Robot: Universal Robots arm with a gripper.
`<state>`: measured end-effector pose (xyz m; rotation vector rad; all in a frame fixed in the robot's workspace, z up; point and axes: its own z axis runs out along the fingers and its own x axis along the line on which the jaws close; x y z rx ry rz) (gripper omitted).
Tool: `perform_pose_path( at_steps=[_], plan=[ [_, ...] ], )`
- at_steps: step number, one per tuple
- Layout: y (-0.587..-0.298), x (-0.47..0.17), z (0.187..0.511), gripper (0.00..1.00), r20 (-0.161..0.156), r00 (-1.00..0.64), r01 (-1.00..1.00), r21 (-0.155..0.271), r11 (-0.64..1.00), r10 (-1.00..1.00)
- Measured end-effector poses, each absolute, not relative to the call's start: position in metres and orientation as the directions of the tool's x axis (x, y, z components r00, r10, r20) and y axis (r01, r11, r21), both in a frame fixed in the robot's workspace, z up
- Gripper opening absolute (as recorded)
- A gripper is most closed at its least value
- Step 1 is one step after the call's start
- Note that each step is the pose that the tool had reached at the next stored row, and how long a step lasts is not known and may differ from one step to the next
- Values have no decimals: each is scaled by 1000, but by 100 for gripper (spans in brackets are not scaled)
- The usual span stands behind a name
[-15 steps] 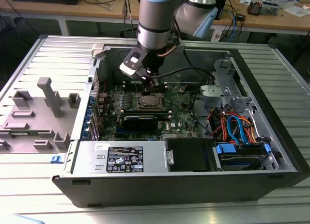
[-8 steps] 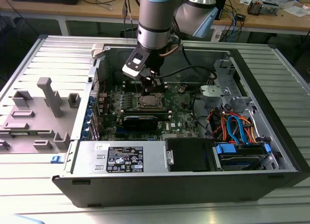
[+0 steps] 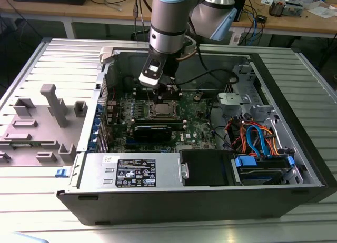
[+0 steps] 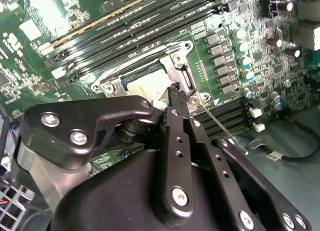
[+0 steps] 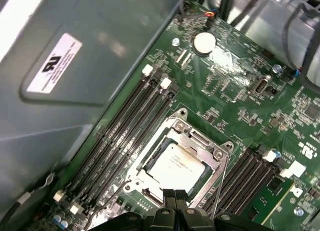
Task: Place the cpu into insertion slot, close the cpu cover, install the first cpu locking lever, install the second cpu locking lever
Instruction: 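Install the first cpu locking lever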
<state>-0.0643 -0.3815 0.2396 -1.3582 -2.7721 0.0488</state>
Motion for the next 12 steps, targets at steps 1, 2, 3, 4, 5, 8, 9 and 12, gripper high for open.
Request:
perform_pose_path(
  at_steps=[1, 2, 3, 4, 5, 8, 9, 12],
  plan=[
    [-381, -64, 240, 11, 35, -627, 776, -52, 628, 778],
    [-381, -64, 240, 11, 35, -643, 763, -52, 644, 765],
    [-381, -64, 240, 11, 35, -655, 753, -52, 656, 755],
    [-381, -64, 240, 11, 35, -663, 746, -52, 664, 747],
    [-381, -64, 240, 11, 35, -669, 740, -52, 670, 742],
    [-381, -64, 240, 11, 35, -688, 723, -52, 689, 725],
    [-381, -64, 240, 11, 35, -694, 718, -52, 694, 720],
    [-381, -64, 240, 11, 35, -725, 686, -52, 726, 688]
  ],
)
